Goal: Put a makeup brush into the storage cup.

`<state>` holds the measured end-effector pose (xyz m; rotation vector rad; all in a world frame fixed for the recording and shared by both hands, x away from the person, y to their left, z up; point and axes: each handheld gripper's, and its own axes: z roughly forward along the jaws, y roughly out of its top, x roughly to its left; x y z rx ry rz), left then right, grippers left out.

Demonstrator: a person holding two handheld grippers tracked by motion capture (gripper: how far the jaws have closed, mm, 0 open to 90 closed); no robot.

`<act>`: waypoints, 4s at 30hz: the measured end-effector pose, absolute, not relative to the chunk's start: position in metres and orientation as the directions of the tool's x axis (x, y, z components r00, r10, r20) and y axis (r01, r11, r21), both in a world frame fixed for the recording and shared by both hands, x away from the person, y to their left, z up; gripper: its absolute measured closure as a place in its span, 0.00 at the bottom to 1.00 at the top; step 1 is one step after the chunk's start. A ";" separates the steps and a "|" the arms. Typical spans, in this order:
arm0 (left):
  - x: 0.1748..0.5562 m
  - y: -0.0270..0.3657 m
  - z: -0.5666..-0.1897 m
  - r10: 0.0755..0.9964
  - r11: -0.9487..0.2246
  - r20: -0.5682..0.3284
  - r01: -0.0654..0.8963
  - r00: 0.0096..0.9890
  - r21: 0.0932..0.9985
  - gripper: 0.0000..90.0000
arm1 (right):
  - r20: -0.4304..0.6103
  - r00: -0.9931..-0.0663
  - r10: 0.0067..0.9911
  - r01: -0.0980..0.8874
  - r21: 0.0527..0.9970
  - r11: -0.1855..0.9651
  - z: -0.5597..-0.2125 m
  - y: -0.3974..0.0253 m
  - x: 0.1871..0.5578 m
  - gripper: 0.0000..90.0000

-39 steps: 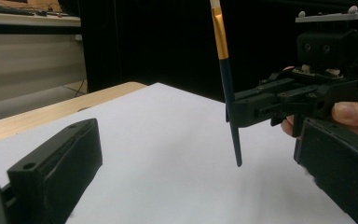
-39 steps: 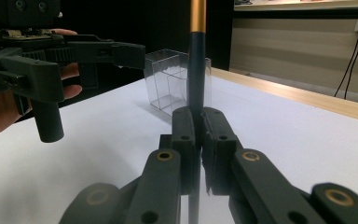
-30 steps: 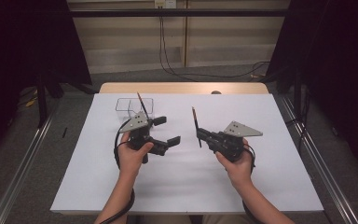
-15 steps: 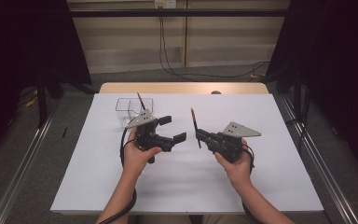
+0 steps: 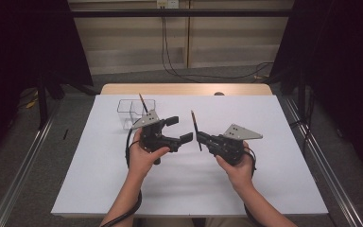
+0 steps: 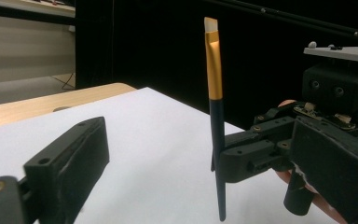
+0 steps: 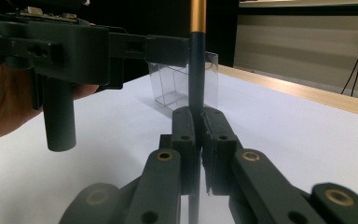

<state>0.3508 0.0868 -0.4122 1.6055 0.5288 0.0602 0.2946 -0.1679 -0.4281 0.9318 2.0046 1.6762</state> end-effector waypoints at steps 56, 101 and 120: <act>0.345 0.088 -0.407 0.316 0.016 -0.282 0.292 0.906 0.956 0.93 | 0.173 -0.749 0.640 0.246 0.969 0.027 -0.428 -0.170 0.293 0.68; 0.341 0.107 -0.402 0.373 0.002 -0.241 0.259 0.896 0.966 0.93 | 0.128 -0.757 0.641 0.212 0.976 0.056 -0.424 -0.236 0.285 0.07; 0.340 0.117 -0.402 0.398 0.004 -0.230 0.249 0.888 0.969 0.93 | 0.103 -0.728 0.677 0.212 0.974 0.080 -0.429 -0.262 0.275 0.06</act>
